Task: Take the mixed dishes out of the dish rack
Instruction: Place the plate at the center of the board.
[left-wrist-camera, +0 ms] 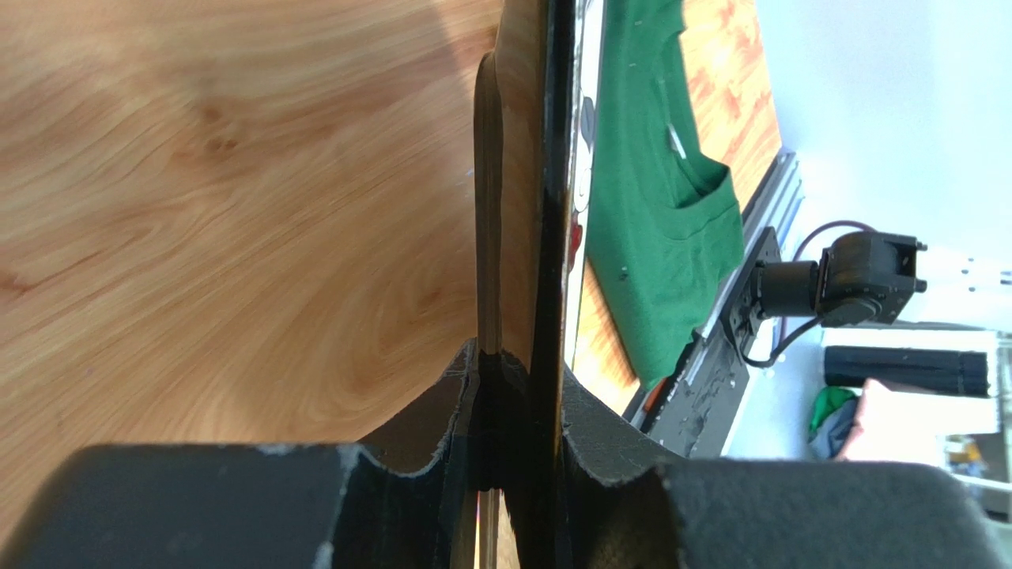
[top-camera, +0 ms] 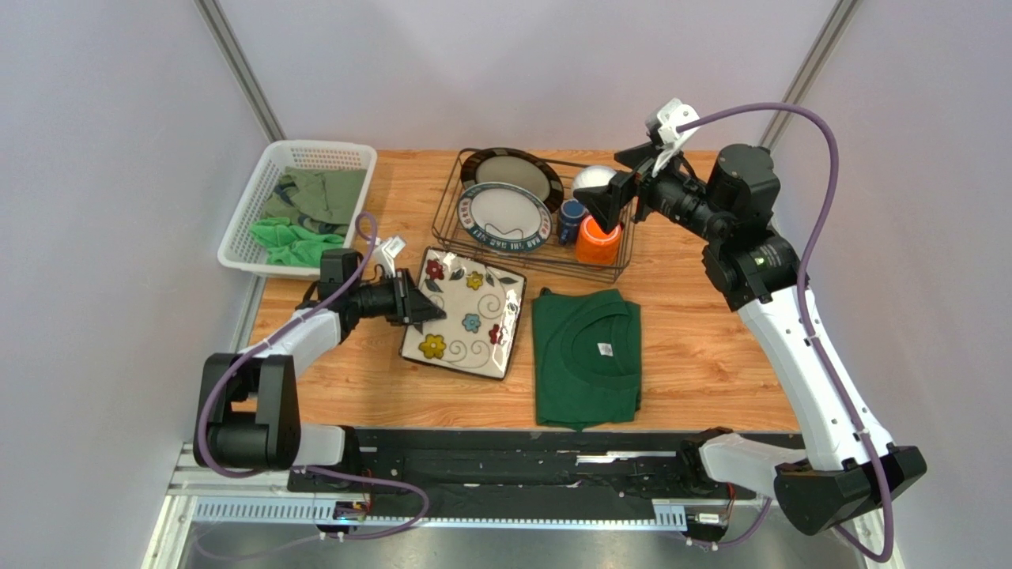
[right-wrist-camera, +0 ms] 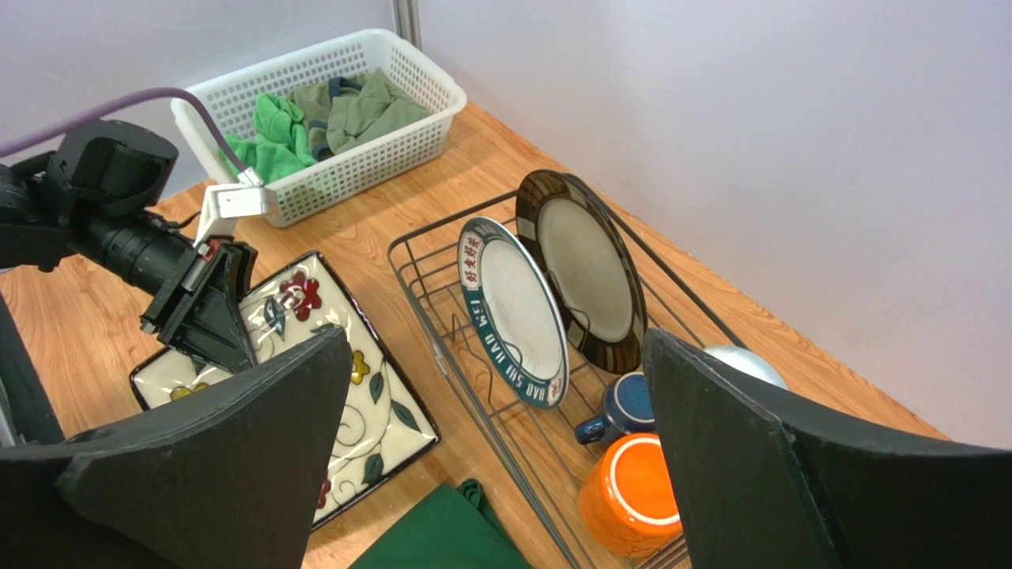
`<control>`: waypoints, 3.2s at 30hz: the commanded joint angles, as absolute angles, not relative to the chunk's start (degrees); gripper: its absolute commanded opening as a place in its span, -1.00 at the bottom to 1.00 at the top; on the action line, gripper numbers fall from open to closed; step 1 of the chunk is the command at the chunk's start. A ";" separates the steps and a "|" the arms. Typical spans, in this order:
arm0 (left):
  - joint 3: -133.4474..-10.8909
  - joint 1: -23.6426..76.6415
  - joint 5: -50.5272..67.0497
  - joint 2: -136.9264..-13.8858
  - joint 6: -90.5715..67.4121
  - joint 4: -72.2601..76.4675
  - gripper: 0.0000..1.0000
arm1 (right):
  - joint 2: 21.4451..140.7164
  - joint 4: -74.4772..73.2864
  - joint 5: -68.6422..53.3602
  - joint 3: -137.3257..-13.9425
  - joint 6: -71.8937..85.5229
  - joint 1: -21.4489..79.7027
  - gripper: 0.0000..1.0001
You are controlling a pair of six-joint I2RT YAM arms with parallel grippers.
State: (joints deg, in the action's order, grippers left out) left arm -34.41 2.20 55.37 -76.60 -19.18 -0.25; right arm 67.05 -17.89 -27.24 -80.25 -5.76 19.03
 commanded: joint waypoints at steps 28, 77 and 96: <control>-35.33 0.35 60.82 -94.47 -19.42 3.34 -1.00 | 63.81 -8.70 -27.95 -68.82 -10.55 18.28 0.99; -45.79 4.04 42.02 -91.14 -16.52 -22.93 0.48 | 63.11 -10.72 -28.74 -68.73 -10.81 18.37 0.99; -48.16 5.36 25.85 -87.28 -16.00 -31.73 0.90 | 64.95 -12.22 -26.90 -68.03 -13.10 18.28 0.99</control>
